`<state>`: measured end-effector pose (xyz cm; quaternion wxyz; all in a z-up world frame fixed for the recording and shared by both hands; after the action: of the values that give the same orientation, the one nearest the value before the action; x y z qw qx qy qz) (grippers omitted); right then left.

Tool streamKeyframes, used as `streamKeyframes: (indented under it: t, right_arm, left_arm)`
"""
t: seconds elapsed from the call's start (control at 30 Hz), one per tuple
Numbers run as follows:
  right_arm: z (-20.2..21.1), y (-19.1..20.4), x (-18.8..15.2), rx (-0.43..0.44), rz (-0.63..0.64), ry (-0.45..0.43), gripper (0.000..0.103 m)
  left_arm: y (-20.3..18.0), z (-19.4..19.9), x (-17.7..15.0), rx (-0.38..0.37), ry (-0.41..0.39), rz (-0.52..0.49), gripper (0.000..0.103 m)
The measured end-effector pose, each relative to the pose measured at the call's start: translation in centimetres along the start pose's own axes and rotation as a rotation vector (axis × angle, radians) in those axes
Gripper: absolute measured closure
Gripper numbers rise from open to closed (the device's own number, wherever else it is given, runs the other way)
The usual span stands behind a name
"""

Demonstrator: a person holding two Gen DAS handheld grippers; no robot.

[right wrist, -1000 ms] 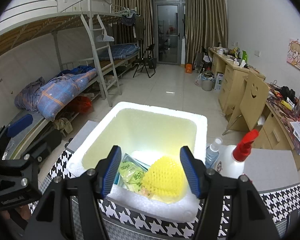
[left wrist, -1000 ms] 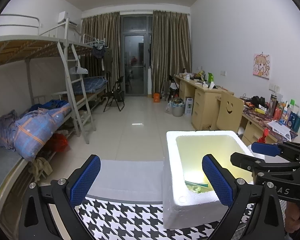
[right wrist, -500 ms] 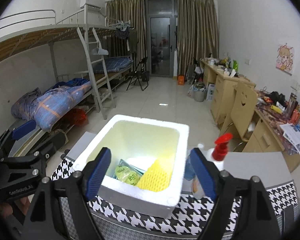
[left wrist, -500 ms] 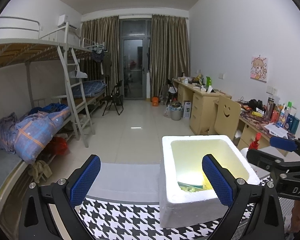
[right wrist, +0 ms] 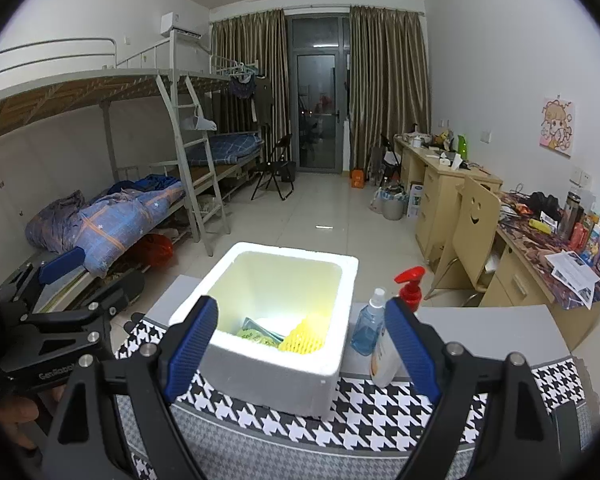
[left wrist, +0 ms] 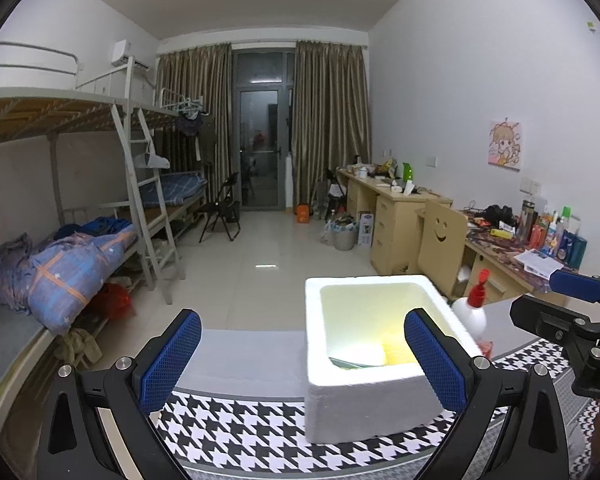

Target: Organize soft objects

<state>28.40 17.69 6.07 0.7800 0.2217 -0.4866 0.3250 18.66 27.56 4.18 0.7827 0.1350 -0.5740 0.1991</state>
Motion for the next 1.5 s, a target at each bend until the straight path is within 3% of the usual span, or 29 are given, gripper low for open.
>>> streamKeyframes:
  t: [0.53, 1.5]
  right_arm:
    - [7.1, -0.9, -0.6, -0.039, -0.016, -0.087, 0.014]
    - [14.1, -4.3, -4.7, -0.105, -0.056, -0.122, 0.014]
  left_arm:
    - [-3.2, 5.6, 0.6, -0.058, -0.054, -0.039, 0.001]
    - [-9.4, 11.9, -1.6, -0.185, -0.086, -0.085, 0.001]
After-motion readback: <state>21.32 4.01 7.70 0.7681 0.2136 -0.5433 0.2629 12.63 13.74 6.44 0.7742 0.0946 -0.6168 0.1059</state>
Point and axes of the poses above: each gripper's, at about its wrist camera, not at the fingertips, and z roughly against the way its jaws point, y to its left, x to its top, the point moved 8 cm from there along -z, roughly the way its jaws point, and after that the axes turned 3 degrees about -y, right-handed, at the moved point
